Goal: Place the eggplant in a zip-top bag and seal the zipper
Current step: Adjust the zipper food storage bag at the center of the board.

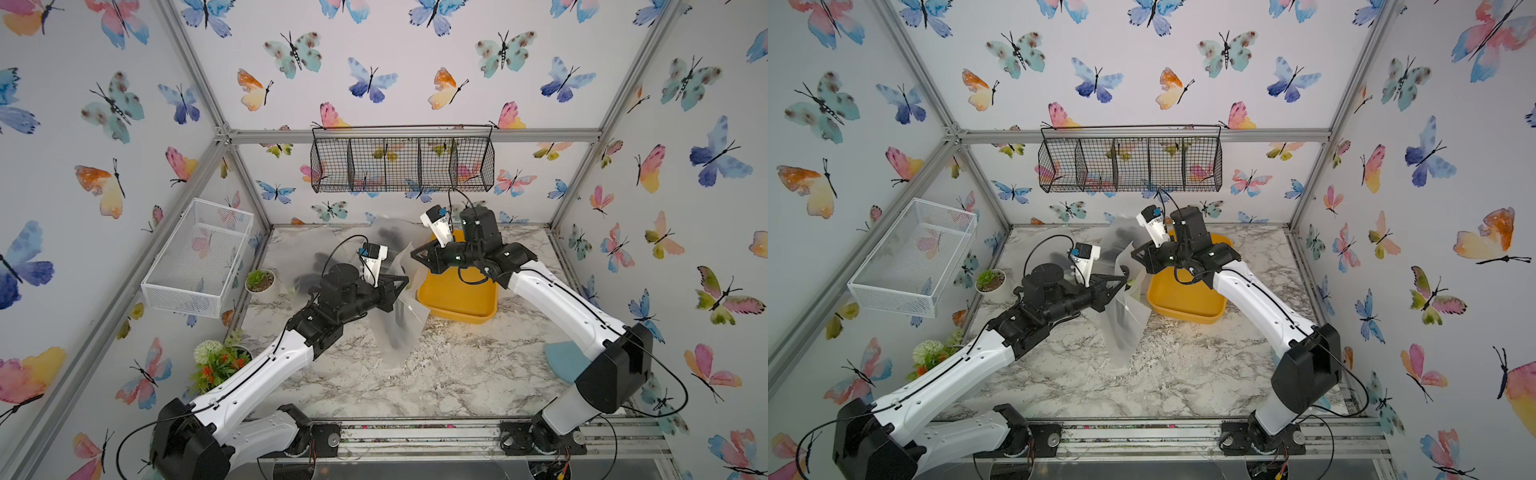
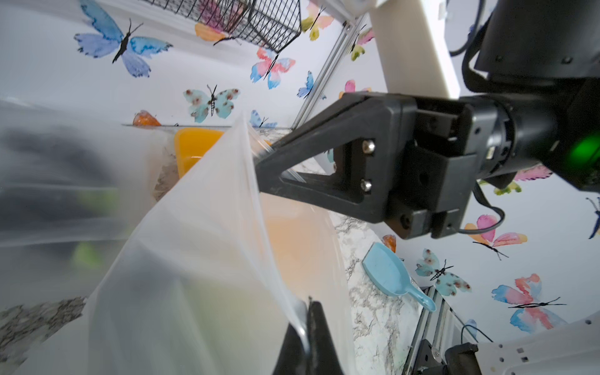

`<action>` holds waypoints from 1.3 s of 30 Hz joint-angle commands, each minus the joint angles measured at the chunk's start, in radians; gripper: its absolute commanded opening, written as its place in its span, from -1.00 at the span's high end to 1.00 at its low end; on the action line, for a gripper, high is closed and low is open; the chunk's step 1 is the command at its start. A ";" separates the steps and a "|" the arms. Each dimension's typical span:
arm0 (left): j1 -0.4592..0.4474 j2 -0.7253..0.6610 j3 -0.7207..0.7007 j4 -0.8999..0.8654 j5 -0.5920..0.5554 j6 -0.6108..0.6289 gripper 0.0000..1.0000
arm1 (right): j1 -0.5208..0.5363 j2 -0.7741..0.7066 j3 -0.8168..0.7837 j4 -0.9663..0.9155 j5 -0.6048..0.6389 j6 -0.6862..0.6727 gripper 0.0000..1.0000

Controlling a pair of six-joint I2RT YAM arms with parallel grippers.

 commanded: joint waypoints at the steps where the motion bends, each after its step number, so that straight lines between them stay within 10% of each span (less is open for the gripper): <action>1: -0.002 0.020 0.089 0.007 0.102 0.009 1.00 | -0.001 -0.062 0.023 -0.033 0.026 -0.002 0.87; 8: 0.000 0.006 0.126 -0.027 0.073 -0.018 1.00 | -0.001 -0.101 0.026 0.004 -0.076 0.012 0.54; 16: 0.223 -0.119 -0.132 -0.082 0.129 -0.066 1.00 | -0.002 -0.075 -0.040 0.086 -0.089 -0.016 -0.09; 27: 0.356 -0.167 -0.099 -0.296 0.105 0.074 1.00 | -0.002 0.092 -0.214 0.111 0.123 -0.236 -0.23; 34: 0.357 -0.145 -0.064 -0.333 0.135 0.095 1.00 | 0.002 0.129 -0.180 0.211 -0.114 -0.337 -0.32; 39: 0.379 -0.141 -0.078 -0.278 0.017 -0.043 1.00 | 0.067 -0.037 -0.364 0.314 -0.014 -0.300 -0.29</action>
